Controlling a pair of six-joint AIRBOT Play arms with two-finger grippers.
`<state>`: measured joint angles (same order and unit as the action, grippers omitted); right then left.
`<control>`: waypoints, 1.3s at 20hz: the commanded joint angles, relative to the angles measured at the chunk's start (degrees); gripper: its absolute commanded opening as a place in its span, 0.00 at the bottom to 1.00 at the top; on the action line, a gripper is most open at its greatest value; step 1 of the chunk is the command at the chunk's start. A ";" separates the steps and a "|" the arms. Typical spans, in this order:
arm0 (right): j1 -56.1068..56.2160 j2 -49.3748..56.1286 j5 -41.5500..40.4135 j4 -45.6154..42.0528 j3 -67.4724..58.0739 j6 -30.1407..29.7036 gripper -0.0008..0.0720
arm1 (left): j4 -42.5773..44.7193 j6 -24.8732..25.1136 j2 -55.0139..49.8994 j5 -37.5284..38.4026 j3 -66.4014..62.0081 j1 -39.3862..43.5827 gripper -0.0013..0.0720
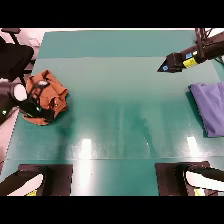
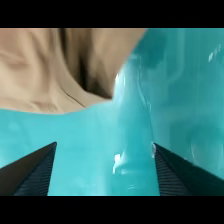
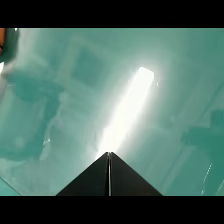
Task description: Fold the shirts.
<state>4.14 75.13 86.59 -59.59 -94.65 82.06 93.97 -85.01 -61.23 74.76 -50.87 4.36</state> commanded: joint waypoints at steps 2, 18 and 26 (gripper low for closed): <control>0.70 -0.11 0.31 0.17 4.09 -0.02 0.03 | 0.04 -0.70 -0.13 -8.98 6.36 -0.04 0.98; 4.63 -0.11 -2.64 0.04 4.74 -0.02 0.03 | 3.08 -2.78 -7.48 -15.89 7.06 -0.04 0.20; 4.59 -0.07 -3.28 0.02 4.74 -0.02 0.03 | -3.72 3.69 -7.39 -6.03 -3.93 -0.04 0.05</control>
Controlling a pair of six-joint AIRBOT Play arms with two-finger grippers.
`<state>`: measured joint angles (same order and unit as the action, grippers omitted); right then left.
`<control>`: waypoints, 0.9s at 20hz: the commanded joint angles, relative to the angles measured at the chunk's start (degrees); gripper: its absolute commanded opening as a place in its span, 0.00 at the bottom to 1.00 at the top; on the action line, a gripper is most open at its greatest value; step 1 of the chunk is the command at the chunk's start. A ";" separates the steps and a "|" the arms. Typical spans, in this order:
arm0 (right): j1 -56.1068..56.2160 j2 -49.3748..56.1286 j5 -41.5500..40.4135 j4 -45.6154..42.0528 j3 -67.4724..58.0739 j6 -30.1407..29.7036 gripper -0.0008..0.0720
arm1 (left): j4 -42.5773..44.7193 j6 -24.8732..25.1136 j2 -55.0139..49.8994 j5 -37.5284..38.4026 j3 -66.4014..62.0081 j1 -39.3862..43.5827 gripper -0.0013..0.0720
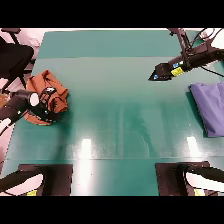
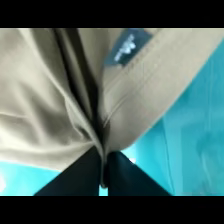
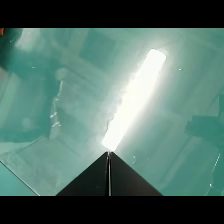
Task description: Fold the shirts.
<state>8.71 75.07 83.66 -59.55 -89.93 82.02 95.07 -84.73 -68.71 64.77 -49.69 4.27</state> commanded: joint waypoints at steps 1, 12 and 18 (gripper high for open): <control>0.02 0.00 -0.28 -0.39 0.02 -0.15 0.03 | -8.72 4.79 0.09 5.29 -8.61 0.04 0.05; -12.79 -4.00 -1.22 -6.54 0.09 4.13 0.03 | -47.87 10.23 0.07 0.55 -53.40 8.74 0.05; -22.67 -14.10 -3.67 -6.56 0.09 4.07 0.03 | -50.75 16.81 0.02 -10.73 -67.65 21.40 0.05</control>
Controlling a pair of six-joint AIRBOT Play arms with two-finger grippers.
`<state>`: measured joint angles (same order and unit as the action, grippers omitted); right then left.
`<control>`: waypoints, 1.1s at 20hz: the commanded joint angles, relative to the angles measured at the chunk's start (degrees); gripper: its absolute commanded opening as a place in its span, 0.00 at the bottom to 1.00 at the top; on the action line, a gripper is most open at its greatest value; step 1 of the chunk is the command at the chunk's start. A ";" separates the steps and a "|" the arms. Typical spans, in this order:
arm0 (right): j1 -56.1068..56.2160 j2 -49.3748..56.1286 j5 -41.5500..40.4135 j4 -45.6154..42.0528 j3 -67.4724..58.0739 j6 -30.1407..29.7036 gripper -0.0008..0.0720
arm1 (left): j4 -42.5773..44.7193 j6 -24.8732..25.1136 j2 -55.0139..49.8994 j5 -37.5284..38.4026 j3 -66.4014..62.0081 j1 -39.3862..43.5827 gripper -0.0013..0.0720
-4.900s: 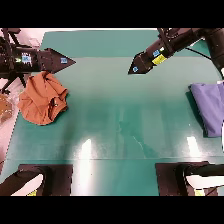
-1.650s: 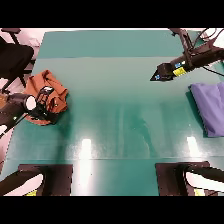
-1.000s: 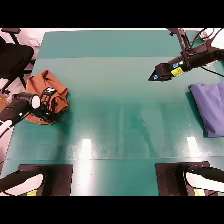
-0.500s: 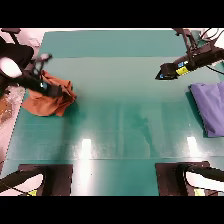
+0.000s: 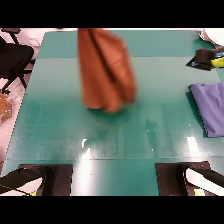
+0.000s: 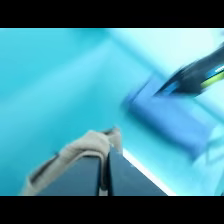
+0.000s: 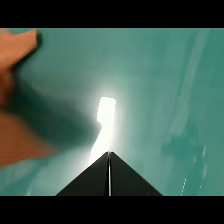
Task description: Fold the shirts.
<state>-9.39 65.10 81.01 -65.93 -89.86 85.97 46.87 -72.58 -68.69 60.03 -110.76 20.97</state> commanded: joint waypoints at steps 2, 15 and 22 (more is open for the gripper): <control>-8.04 -6.73 -0.76 -0.17 0.04 0.04 0.03 | -1.62 7.67 0.07 -8.61 -8.66 4.87 0.05; -8.39 -21.62 -7.50 0.35 36.46 -0.57 0.20 | 54.53 -5.64 0.37 21.73 0.63 4.87 0.05; 3.19 -9.42 -17.09 12.33 47.58 -5.88 0.87 | 54.93 -5.62 0.17 21.40 4.13 4.87 0.05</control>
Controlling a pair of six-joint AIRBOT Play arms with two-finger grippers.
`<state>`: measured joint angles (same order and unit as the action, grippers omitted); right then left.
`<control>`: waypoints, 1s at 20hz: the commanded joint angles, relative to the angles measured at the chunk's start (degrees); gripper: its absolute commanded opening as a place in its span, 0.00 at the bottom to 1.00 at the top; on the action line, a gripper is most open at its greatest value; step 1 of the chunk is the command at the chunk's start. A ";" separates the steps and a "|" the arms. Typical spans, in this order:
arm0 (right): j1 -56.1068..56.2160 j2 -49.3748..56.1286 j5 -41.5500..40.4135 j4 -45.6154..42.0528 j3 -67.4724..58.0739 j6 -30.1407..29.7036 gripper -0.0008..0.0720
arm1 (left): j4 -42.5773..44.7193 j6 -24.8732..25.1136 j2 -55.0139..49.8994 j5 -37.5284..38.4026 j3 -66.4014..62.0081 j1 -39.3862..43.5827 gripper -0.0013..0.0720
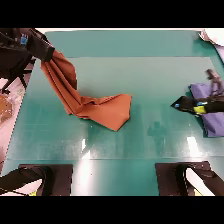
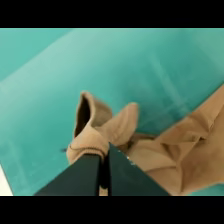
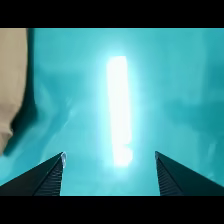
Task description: Fold the shirts.
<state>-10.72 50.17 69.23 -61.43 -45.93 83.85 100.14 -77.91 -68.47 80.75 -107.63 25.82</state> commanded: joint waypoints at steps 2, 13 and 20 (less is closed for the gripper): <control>8.83 12.35 -9.27 13.99 2.82 -7.37 0.87 | 1.64 -0.28 -0.04 0.68 1.01 0.02 0.05; 26.69 40.28 -16.57 18.43 -17.31 -6.69 0.83 | 1.64 -0.24 -0.04 0.70 1.01 0.02 0.05; 26.36 44.72 -17.05 18.36 -20.98 -4.17 0.83 | 1.62 -0.11 -0.04 0.68 1.01 0.02 0.05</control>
<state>15.42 93.41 53.04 -42.39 -65.82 78.94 101.78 -78.13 -68.49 81.45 -106.65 25.82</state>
